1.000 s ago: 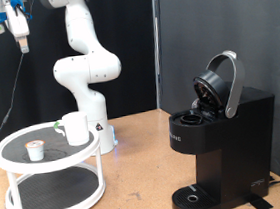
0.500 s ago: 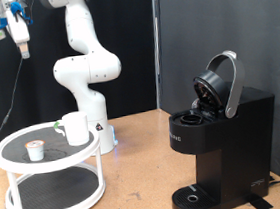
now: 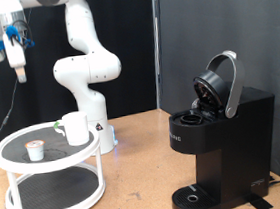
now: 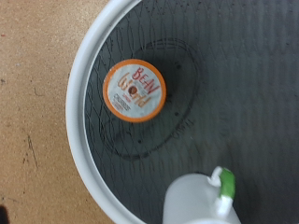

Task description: Make a cup of coffee with the keurig machine

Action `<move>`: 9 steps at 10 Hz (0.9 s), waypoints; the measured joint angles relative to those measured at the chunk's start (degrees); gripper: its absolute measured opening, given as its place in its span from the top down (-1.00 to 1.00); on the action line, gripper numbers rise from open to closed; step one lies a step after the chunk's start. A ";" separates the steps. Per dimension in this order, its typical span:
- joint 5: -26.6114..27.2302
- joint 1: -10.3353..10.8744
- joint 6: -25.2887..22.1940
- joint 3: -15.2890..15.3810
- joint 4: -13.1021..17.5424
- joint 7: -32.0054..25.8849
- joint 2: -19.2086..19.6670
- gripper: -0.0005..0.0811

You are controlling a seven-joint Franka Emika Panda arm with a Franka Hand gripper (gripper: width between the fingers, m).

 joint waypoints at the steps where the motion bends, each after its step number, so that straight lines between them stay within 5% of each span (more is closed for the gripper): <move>1: 0.00 -0.01 2.80 -0.32 -1.29 0.01 1.36 -0.81; 9: -1.69 -0.75 20.90 -1.02 -9.71 1.11 8.40 -0.81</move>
